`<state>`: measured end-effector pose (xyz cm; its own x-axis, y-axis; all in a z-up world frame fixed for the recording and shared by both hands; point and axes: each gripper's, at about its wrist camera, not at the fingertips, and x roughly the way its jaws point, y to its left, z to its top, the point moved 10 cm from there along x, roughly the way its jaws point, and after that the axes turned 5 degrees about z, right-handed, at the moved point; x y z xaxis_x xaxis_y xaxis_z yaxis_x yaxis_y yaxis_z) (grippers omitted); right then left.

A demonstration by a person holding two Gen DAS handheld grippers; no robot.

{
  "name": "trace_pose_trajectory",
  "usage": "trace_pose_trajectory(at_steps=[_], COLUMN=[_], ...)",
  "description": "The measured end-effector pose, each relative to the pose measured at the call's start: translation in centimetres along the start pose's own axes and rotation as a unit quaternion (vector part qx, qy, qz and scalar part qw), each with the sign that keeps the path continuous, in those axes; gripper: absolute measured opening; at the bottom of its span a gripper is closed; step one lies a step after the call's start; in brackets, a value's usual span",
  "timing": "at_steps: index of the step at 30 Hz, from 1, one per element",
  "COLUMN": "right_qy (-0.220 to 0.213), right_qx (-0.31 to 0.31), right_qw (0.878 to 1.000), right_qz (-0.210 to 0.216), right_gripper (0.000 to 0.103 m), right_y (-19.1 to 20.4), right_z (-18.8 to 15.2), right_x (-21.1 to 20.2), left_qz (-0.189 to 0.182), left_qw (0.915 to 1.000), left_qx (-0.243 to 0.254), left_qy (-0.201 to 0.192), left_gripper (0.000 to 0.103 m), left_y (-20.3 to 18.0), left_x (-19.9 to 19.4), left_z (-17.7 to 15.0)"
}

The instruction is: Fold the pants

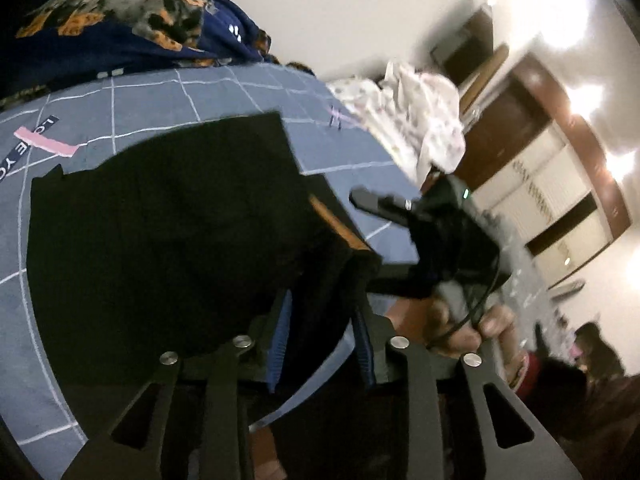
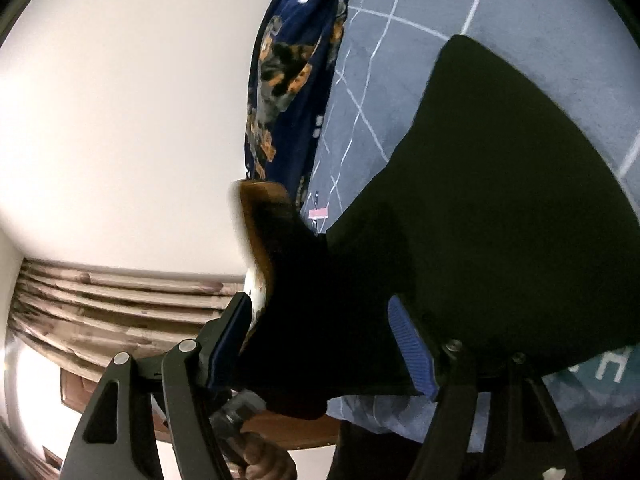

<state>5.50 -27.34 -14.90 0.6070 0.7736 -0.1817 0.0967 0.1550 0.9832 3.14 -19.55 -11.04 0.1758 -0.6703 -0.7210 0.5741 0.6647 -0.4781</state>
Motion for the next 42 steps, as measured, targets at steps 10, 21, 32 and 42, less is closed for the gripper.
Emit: trace_pose_trajectory(at_steps=[10,21,32,42], right_qy=[0.01,0.044,0.114,0.129], right_qx=[-0.01,-0.095,-0.144,-0.189], right_qw=[0.999,0.983,0.97,0.953], right_qz=[-0.029,-0.15,-0.162,-0.197], right_gripper=[0.07,0.07,0.07,0.054], right_y=[0.2,-0.8,-1.4,-2.0], right_z=[-0.5,1.5,1.3,1.1], right_x=[0.3,1.3,5.5,5.1], left_qz=[0.014,0.089,0.105,0.088], left_qw=[0.9985,0.9893,0.9892,0.9884], left_qx=[-0.028,-0.107,-0.099,-0.121], left_qy=[-0.045,-0.042,-0.023,-0.022], left_gripper=[0.06,0.061,0.061,0.061], left_y=[2.2,11.1,12.2,12.9], left_x=[-3.9,-5.4,-4.0,-3.8], left_z=[0.5,-3.8,-5.2,-5.5])
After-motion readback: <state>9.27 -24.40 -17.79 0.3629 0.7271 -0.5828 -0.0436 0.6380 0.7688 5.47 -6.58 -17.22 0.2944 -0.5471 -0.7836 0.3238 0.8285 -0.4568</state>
